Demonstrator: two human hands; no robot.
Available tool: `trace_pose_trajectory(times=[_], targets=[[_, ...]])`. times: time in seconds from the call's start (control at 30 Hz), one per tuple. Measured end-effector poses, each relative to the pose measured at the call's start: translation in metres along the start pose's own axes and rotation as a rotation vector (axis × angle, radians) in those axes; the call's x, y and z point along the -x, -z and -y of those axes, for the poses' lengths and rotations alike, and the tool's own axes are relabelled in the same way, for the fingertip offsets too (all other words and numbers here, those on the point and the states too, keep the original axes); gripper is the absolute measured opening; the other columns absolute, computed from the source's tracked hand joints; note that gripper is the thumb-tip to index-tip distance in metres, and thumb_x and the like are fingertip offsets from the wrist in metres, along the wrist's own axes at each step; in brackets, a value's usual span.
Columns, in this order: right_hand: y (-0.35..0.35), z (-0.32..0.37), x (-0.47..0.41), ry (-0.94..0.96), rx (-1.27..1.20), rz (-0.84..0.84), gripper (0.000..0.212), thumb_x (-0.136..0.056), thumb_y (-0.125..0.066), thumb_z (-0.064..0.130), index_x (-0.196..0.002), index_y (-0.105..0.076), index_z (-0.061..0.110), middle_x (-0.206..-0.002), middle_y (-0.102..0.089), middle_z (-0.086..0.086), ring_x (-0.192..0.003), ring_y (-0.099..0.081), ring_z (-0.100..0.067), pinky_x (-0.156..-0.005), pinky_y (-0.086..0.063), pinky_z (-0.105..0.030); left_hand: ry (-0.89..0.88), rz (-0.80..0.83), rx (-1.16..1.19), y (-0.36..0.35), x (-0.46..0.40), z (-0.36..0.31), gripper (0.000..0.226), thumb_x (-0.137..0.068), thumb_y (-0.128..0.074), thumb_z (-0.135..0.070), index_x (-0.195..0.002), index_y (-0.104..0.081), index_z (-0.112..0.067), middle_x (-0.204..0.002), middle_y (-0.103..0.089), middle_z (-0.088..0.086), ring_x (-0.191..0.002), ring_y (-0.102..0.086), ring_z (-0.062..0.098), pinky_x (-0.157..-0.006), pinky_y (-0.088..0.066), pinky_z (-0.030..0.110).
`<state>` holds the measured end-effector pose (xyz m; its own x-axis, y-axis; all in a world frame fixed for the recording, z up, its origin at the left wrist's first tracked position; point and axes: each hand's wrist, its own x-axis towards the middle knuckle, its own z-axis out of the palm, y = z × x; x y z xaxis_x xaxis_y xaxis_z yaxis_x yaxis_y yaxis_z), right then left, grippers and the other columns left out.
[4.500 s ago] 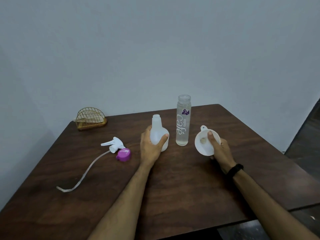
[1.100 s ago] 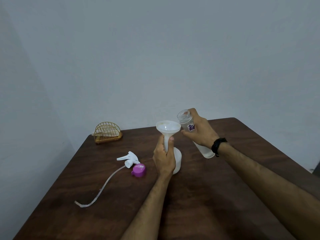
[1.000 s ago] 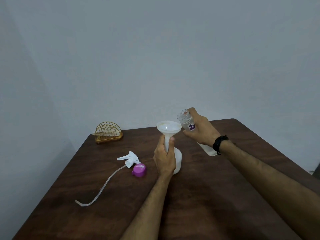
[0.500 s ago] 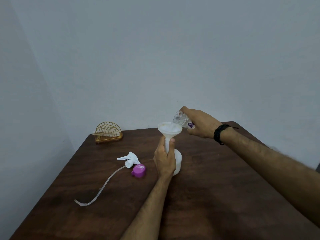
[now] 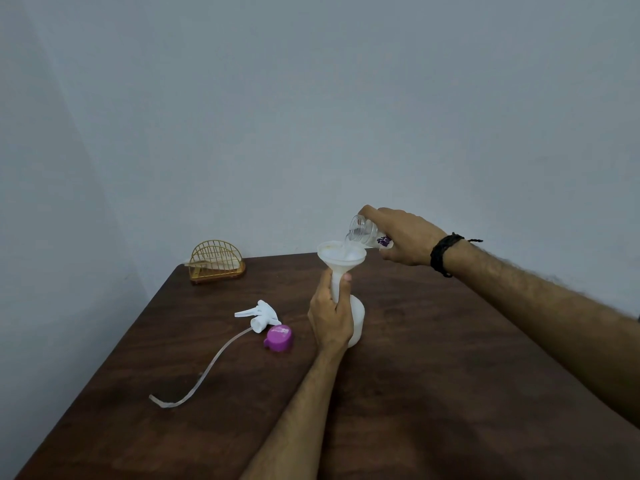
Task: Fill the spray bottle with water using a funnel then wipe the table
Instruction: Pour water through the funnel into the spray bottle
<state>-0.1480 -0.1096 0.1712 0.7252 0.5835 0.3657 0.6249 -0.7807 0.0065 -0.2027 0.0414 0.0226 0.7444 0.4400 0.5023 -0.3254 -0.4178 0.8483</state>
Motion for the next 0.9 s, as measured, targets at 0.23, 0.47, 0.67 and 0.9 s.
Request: trace_pose_trajectory(times=[0.23,0.47,0.67,0.9], targets=[[0.0013,0.0008,0.0013,0.008,0.028,0.013,0.059,-0.083,-0.063,0.012,-0.133,-0.034,0.025,-0.101,-0.054,-0.003,-0.082,-0.054,-0.027,-0.064,-0.045,-0.036,0.005,-0.006,0.000,0.0003,0.0002,-0.0005,0.023,-0.100,-0.050,-0.045,-0.099,-0.060,-0.025,-0.088,-0.065,-0.012,-0.083,-0.061,0.003,-0.071,-0.041,0.015],[0.0025,-0.0001,0.0023,0.038,0.044,0.024,0.056,-0.085,-0.064,0.017,-0.134,-0.036,0.024,-0.104,-0.055,-0.004,-0.083,-0.054,-0.026,-0.066,-0.046,-0.036,0.020,0.007,0.011,0.0013,0.0009,-0.0040,0.031,-0.100,-0.050,-0.044,-0.112,-0.064,-0.020,-0.099,-0.068,-0.008,-0.089,-0.060,0.004,-0.074,-0.036,0.005],[0.0009,0.0005,0.0026,0.036,0.062,0.029,0.059,-0.084,-0.064,0.011,-0.133,-0.035,0.026,-0.103,-0.054,-0.003,-0.083,-0.054,-0.025,-0.065,-0.046,-0.036,0.027,0.001,0.018,0.0014,0.0019,-0.0041,0.030,-0.100,-0.050,-0.044,-0.111,-0.064,-0.021,-0.097,-0.068,-0.010,-0.089,-0.061,0.004,-0.075,-0.039,0.009],[0.0003,0.0014,0.0002,0.058,0.098,0.025,0.059,-0.084,-0.065,0.011,-0.132,-0.034,0.027,-0.102,-0.053,-0.001,-0.083,-0.054,-0.025,-0.061,-0.040,-0.032,0.045,-0.002,0.030,0.0013,0.0032,-0.0034,0.033,-0.101,-0.049,-0.045,-0.119,-0.064,-0.023,-0.104,-0.069,-0.011,-0.096,-0.061,0.004,-0.083,-0.043,0.021]])
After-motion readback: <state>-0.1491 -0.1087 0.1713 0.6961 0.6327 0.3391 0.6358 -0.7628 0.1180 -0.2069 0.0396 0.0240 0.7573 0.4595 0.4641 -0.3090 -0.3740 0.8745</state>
